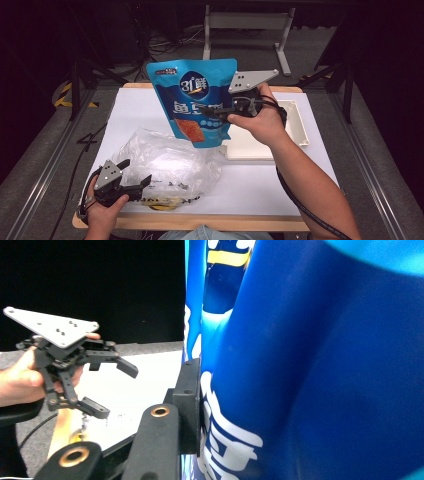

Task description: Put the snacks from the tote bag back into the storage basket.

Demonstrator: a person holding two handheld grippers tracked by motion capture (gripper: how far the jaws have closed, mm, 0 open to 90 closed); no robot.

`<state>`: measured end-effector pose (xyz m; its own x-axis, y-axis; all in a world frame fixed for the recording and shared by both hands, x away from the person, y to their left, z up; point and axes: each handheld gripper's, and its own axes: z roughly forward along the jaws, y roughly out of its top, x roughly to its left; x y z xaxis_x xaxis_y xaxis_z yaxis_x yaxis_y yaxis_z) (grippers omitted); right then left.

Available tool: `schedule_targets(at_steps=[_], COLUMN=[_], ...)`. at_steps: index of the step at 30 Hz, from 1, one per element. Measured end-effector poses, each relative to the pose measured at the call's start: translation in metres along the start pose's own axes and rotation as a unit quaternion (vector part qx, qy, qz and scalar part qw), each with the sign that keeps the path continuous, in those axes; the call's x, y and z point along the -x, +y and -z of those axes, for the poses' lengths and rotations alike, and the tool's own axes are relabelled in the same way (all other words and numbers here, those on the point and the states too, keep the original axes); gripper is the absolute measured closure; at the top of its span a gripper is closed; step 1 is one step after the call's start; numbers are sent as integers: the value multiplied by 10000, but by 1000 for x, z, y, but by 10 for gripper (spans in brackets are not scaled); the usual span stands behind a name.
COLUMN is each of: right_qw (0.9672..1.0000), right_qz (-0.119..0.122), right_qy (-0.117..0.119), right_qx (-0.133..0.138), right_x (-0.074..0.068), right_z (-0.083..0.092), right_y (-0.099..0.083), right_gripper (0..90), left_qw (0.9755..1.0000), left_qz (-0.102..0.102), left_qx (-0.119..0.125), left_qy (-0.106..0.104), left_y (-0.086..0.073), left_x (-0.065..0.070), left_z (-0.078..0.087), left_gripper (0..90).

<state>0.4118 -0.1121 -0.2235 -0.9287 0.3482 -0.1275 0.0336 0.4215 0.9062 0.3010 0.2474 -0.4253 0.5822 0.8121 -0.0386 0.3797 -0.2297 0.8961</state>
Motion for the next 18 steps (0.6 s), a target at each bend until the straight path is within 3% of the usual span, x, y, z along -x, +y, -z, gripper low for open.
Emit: schedule_targets(at_steps=[18], right_qw=[9980], right_qz=[-247], right_qy=[-580], right_qx=[19], right_x=[37], right_z=[44], right_y=[-20], right_gripper=[642], left_qw=[10000], left_qz=[-2], left_qx=[-25], left_qy=[18], left_y=[0], left_x=[1], left_z=[-1], left_gripper=[112])
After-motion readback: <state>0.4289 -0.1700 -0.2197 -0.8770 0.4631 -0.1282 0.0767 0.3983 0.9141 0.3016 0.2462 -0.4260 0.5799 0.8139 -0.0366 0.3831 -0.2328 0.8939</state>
